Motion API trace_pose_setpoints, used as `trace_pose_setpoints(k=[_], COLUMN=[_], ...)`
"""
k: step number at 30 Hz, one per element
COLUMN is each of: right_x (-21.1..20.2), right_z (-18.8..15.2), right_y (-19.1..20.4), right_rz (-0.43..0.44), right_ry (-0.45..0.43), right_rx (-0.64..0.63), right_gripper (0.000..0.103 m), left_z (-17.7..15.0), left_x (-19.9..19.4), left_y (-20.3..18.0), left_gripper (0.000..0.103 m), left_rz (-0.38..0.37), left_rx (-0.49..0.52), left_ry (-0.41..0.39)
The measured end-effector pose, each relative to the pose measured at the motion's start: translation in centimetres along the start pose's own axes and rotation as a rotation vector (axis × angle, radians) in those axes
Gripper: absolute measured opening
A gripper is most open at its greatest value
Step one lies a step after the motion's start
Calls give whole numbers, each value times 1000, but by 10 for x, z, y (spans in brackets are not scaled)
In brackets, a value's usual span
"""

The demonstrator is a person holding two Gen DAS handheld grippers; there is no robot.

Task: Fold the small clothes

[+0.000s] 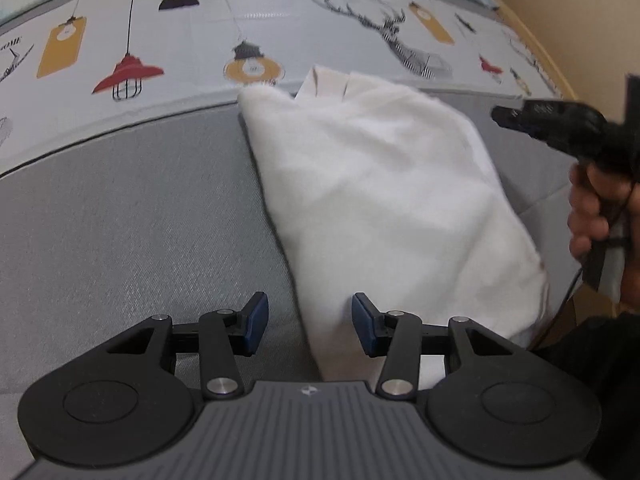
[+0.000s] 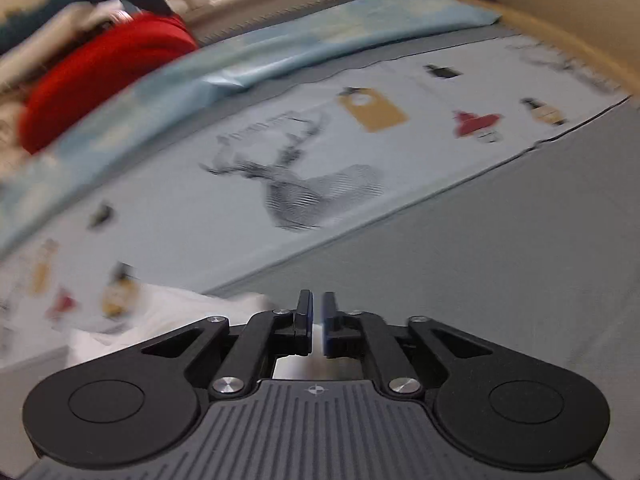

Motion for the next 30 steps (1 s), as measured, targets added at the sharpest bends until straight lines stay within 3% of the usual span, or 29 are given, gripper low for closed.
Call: trace_pose_setpoints(k=[2, 3, 5, 8, 10, 11, 13, 14, 15, 20, 22, 24, 30], right_x=[-15, -27, -50, -69, -71, -66, -45, -39, -40, -58, -59, -51, -19], right_z=[3, 3, 1, -10, -26, -36, -62, -70, -68, -49, -45, -42, -43], right_y=[-4, -5, -7, -5, -1, 0, -7, -14, -20, -41, -44, -43, -38], right_rz=[17, 51, 176, 428, 526, 505, 338, 256, 238, 268, 302, 308, 279], right_ry=[-50, -80, -110, -22, 99, 166, 320, 350, 334, 253, 246, 258, 320], right_rx=[-8, -8, -25, -107, -197, -247, -375, -410, -397, -229, -159, -96, 11], right_gripper=[12, 21, 23, 23, 23, 23, 23, 39, 55, 53, 60, 65, 65], left_z=[5, 9, 14, 17, 18, 16, 11, 8, 6, 17, 19, 20, 17], left_x=[-2, -3, -6, -9, -2, 5, 29, 36, 38, 17, 15, 17, 32], left_y=[-3, -4, -10, -22, -28, -29, -27, -24, -22, -11, -2, 7, 19], left_gripper=[51, 51, 51, 50, 50, 50, 50, 55, 58, 62, 64, 64, 64], left_rz=[-11, -22, -45, -85, -103, -94, -1, 37, 49, 11, 1, -15, -90], left_rx=[-13, -20, -30, -36, -38, -38, -30, -33, -51, -145, -220, -284, -371], left_ry=[-38, -55, -85, -113, -102, -80, 21, 57, 72, -35, -62, -86, -124])
Point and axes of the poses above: each gripper's, at about its wrist camera, not at the fingertips, and x roughly the way its jaws point, y to its left, z to its top, the point moved 1 cm from there along x, roughly the way its jaws point, and after that the axes turned 5 degrees about -y, right-handed, at the moved point
